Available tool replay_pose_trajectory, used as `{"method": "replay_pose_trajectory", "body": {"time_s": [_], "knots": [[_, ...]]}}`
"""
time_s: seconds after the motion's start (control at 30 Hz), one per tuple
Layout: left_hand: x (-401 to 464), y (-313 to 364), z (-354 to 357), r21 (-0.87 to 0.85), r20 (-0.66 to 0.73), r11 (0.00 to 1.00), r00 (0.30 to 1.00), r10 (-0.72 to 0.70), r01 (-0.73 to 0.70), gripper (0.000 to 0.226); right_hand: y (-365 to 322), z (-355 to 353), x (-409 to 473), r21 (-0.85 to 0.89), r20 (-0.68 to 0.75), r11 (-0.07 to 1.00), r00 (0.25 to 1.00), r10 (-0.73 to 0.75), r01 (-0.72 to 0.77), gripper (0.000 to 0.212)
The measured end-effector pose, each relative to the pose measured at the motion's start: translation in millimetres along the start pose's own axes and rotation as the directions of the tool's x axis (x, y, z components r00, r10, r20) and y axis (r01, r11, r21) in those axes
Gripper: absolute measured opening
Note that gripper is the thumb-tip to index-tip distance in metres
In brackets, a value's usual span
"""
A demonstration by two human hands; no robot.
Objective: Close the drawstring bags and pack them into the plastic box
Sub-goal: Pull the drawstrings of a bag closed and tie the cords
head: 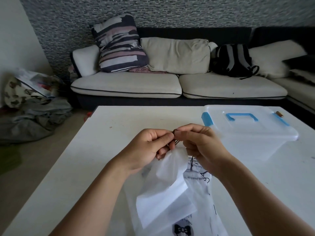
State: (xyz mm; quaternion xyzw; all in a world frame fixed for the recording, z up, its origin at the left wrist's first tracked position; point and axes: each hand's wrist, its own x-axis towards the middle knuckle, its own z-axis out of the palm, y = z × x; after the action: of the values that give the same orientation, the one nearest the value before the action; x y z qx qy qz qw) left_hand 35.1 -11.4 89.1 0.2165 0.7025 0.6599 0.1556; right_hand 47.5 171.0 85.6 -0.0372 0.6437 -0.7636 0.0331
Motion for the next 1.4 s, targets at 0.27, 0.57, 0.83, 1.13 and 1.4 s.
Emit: {"method": "replay_pose_trajectory", "body": {"time_s": [0.27,0.57,0.83,1.13,1.4], "knots": [[-1,-3,-3,-0.009,-0.048,0.998,0.996,-0.07,0.07,0.024,-1,9,4,0.048,0.036,0.985,0.985,0.166,-0.168,0.028],[3,-6,0,0.011,-0.12,0.992,0.985,-0.125,0.127,0.019,2,15,1,0.046,-0.141,0.99,0.98,0.139,-0.134,0.019],[6,-9,-2,-0.116,-0.337,0.986,0.929,-0.151,0.118,0.016,-21,-12,-2,-0.772,-0.008,0.633,0.995,-0.096,0.054,0.009],[4,-9,11,0.216,-0.136,0.972,0.989,-0.066,0.094,0.027,-38,-4,-12,-0.78,0.23,0.492,0.908,-0.351,0.388,0.011],[0,1,22,-0.056,0.053,0.979,0.98,-0.192,0.195,0.038,-20,-6,-6,-0.653,0.099,0.686,0.934,-0.343,0.321,0.013]]}}
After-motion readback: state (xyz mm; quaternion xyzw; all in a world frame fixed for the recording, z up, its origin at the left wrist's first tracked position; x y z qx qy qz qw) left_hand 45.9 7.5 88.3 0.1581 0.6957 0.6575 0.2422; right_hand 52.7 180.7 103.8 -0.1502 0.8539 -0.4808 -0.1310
